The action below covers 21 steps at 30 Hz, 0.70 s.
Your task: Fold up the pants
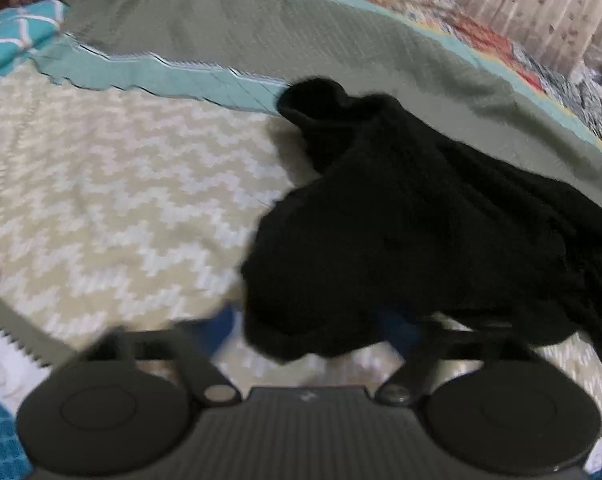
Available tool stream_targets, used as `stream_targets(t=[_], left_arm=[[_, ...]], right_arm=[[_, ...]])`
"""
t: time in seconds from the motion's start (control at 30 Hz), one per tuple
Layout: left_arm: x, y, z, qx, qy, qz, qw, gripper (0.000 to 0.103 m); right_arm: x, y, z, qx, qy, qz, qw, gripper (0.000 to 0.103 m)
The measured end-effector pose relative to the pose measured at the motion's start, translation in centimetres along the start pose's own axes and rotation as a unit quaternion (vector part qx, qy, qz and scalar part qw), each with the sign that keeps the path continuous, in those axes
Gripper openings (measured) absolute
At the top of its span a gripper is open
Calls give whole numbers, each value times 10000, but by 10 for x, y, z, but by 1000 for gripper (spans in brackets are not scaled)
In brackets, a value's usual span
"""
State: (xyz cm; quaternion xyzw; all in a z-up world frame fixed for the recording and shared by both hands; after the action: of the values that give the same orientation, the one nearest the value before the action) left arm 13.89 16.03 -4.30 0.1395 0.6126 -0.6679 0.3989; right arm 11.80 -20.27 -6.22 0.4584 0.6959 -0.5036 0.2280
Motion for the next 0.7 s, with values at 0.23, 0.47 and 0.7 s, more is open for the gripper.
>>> stream_targets(t=[0.23, 0.47, 0.7], left_arm=[[-63, -33, 0, 484, -534, 766, 9945, 18], [-131, -5, -17, 35, -1014, 1417, 9847, 31], [-74, 28, -56, -19, -1412, 722, 9873, 80]], right_arm=[[-77, -3, -43, -290, -307, 856, 9954, 18], [-167, 11, -51, 699, -916, 1962, 9738, 64], [-36, -8, -49, -34, -974, 948, 9907, 63]])
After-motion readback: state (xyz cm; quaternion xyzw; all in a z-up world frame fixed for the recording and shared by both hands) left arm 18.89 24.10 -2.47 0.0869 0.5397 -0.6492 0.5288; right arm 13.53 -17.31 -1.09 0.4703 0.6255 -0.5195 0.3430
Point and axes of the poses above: each gripper's, at about its wrist camera, not at the fingertips, and y roughly the way its jaws point, z to its right, x to its underside, the point moved 8 cm from there along y, roughly the way its jaws point, and after that the axes turned 11 degrees about z, right-handed, at the moved point
